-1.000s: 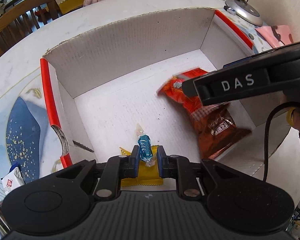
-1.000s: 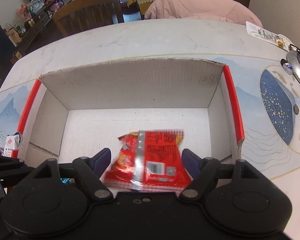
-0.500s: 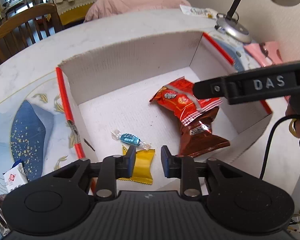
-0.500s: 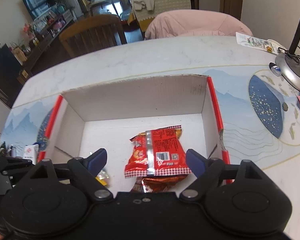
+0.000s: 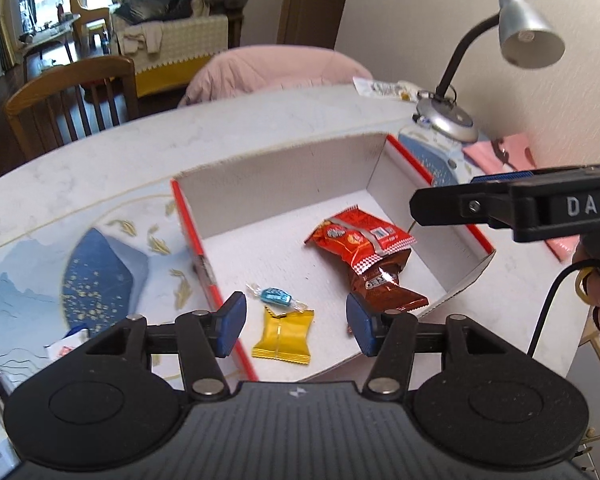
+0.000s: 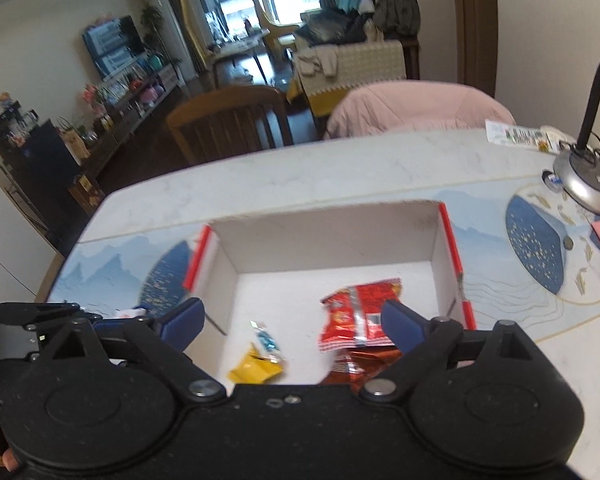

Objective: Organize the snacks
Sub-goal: 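Open both tools to drop the candy and red bag into the box, withdraw, then move both tools back over the snack pile on the table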

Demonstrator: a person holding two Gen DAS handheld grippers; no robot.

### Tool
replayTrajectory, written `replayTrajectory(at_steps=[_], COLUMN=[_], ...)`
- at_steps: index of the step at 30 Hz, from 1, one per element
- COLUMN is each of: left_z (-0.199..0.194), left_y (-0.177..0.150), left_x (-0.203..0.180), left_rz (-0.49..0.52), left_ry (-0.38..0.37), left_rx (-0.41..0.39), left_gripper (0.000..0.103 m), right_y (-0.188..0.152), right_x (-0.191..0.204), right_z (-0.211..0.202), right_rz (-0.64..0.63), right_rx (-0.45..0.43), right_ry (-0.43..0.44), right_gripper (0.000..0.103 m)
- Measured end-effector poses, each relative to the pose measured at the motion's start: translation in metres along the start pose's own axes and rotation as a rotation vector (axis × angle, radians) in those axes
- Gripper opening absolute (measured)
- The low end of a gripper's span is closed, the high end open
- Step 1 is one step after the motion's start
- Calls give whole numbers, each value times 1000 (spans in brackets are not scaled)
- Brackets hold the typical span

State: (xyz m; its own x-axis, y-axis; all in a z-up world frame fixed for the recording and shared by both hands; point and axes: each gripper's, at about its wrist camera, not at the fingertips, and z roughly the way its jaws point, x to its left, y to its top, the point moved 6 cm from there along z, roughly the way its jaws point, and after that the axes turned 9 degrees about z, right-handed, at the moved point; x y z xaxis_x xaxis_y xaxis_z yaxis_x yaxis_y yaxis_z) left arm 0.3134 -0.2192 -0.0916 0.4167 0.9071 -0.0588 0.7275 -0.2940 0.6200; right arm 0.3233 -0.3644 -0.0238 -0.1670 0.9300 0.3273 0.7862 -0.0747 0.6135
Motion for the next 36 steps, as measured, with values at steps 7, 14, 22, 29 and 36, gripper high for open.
replayTrajectory(at_steps=[7, 14, 22, 29, 36], left_z=[-42, -82, -122, -149, -170], left_y=[-14, -37, -77, -119, -164], left_x=[25, 56, 98, 145, 196], left_rz=[-27, -56, -107, -184, -281], left_ry=[17, 58, 120, 180, 245], left_rx=[-60, -115, -145, -159, -149], left_gripper=[58, 66, 67, 75, 75], right_y=[-8, -23, -47, -75, -106], right_x=[39, 83, 141, 185, 224], right_z=[-20, -28, -20, -5, 15], right_rz=[-34, -63, -162, -204, -316], right_rx=[-70, -111, -149, -166, -172], right_ry=[65, 126, 171, 196, 161], right_gripper=[102, 103, 103, 103, 103])
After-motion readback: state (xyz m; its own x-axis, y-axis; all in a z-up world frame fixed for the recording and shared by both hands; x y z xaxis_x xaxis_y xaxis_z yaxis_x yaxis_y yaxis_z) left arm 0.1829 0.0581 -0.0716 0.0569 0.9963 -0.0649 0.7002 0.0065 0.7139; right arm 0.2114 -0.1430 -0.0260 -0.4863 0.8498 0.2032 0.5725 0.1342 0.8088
